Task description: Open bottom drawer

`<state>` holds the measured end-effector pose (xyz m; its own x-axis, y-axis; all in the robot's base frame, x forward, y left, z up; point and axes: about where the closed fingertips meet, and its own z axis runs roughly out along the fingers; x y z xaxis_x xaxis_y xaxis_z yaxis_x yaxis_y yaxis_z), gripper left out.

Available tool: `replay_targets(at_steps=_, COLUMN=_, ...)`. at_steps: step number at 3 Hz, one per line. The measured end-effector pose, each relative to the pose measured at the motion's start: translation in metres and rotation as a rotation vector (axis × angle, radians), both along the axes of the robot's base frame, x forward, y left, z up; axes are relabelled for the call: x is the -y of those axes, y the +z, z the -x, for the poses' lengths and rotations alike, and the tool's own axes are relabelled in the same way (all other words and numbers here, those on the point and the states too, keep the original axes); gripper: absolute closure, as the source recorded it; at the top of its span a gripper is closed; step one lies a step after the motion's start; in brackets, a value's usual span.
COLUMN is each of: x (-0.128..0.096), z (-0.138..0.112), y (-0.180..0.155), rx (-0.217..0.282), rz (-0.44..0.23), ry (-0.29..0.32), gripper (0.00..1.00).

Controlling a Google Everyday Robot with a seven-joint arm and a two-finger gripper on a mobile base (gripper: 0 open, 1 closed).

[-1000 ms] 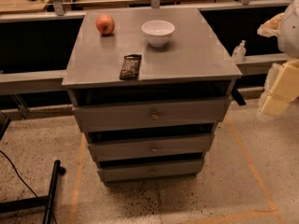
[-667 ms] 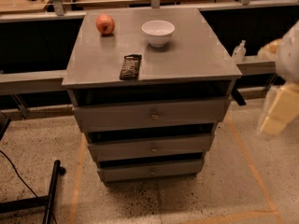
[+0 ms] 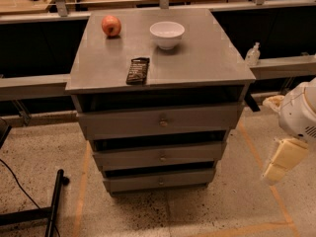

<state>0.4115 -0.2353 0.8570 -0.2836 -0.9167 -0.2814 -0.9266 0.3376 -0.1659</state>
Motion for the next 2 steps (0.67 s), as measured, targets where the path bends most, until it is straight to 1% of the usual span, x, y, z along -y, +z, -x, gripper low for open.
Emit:
replay_targets(at_steps=1, x=-0.009, z=-0.004, y=-0.003, rx=0.003, rz=-0.016, ry=0.021, gripper=0.00)
replay_targets(at_steps=2, x=-0.048, z=-0.025, y=-0.041, rx=-0.011, rz=-0.084, ry=0.093, gripper=0.00)
